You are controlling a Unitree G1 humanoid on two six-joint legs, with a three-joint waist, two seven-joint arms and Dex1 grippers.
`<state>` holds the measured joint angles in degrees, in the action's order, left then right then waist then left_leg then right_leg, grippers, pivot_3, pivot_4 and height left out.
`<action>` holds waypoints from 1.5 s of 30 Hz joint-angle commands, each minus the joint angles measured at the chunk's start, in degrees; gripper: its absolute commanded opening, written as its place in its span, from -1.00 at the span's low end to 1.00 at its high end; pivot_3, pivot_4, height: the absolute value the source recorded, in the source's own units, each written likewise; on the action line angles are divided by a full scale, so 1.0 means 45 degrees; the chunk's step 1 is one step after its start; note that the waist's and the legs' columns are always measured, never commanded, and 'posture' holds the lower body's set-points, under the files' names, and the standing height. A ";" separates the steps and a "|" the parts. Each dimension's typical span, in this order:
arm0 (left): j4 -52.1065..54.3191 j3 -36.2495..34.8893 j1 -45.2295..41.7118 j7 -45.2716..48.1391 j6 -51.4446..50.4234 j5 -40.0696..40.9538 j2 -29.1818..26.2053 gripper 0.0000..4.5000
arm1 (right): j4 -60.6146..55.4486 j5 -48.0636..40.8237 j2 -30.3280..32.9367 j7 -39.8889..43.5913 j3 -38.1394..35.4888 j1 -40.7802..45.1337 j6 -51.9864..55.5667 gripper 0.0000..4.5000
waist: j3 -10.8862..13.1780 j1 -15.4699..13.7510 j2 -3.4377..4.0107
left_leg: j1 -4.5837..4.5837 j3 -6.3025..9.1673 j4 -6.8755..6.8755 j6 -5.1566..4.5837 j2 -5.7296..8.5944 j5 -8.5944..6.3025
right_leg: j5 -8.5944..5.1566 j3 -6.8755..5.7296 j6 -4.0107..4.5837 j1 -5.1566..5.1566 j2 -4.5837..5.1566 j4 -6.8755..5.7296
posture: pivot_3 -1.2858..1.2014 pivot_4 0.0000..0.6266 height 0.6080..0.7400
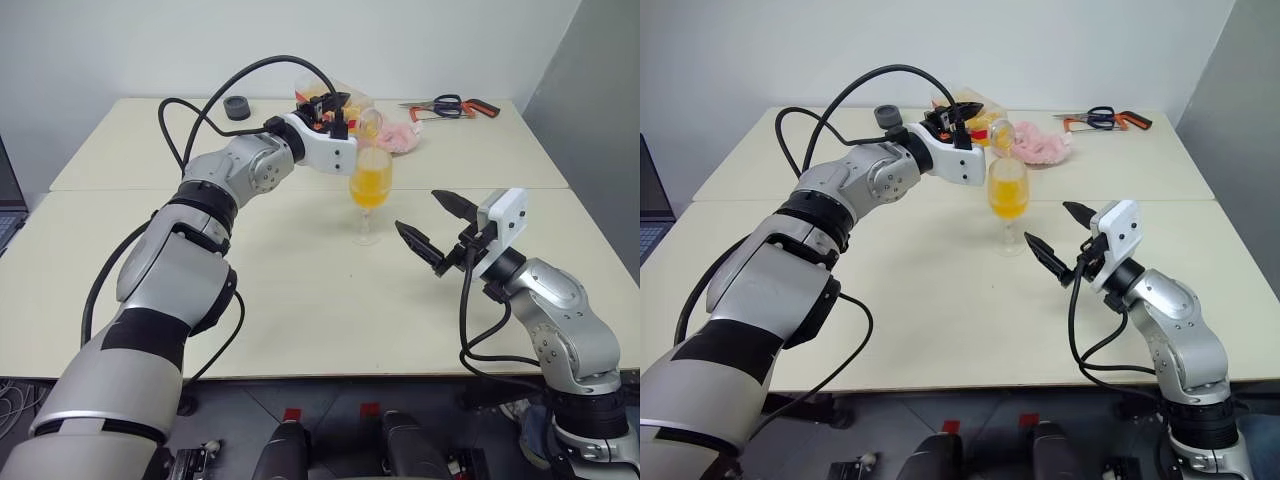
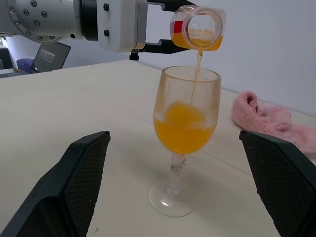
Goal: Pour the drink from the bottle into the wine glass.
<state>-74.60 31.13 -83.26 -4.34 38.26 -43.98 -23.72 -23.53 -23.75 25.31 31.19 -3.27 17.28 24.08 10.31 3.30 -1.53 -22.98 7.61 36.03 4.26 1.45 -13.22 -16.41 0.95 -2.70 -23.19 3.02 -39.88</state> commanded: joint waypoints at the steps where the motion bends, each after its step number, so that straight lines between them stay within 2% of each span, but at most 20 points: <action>1: 0.0242 -0.0086 -0.0608 -0.0280 0.0119 0.0055 -0.0174 -0.27 | -0.0441 -0.0166 0.0021 -0.0006 -0.0178 0.0049 -0.0104 1.00 | 0.0000 -0.0001 0.0000 | 0.0000 0.0001 0.0000 0.0000 0.0000 0.0000 | 0.0000 0.0000 0.0000 0.0000 0.0000 0.0000 | 0.03 -0.52 1.00; 16: 0.0228 -0.0012 -0.0644 -0.0327 0.0108 -0.0046 -0.0193 -0.27 | -0.0406 -0.0285 -0.0135 0.0058 -0.0427 0.0093 -0.0422 1.00 | 0.0000 -0.0001 0.0000 | 0.0000 0.0000 0.0000 0.0000 0.0000 0.0000 | 0.0000 -0.0001 0.0000 0.0000 0.0000 -0.0001 | 0.03 -0.52 1.00; 27: 0.0204 0.0015 -0.0703 -0.0334 0.0097 -0.0095 -0.0157 -0.27 | -0.1135 -0.1218 0.0664 0.0652 -0.0919 -0.0133 0.0217 1.00 | 0.0000 -0.0001 0.0000 | 0.0000 0.0000 0.0001 0.0000 0.0001 0.0000 | 0.0000 0.0001 0.0000 0.0000 0.0001 -0.0002 | 0.03 -0.52 1.00; 45: 0.0143 -0.0246 -0.0603 -0.0097 0.0020 0.0163 -0.0081 -0.27 | -0.1209 -0.1366 0.0737 0.0446 -0.0543 -0.0200 0.0419 1.00 | 0.0000 -0.0002 0.0000 | 0.0000 -0.0001 0.0002 0.0000 0.0001 0.0000 | 0.0000 0.0002 0.0000 0.0000 0.0002 -0.0002 | 0.03 -0.52 1.00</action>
<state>-74.61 31.39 -83.91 -4.39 38.17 -44.86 -23.72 -26.60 -29.50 28.66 33.57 -5.46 16.26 26.22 10.31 3.29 -1.53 -22.99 7.61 36.03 4.26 1.46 -13.22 -16.41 0.95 -2.70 -23.19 3.03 -39.89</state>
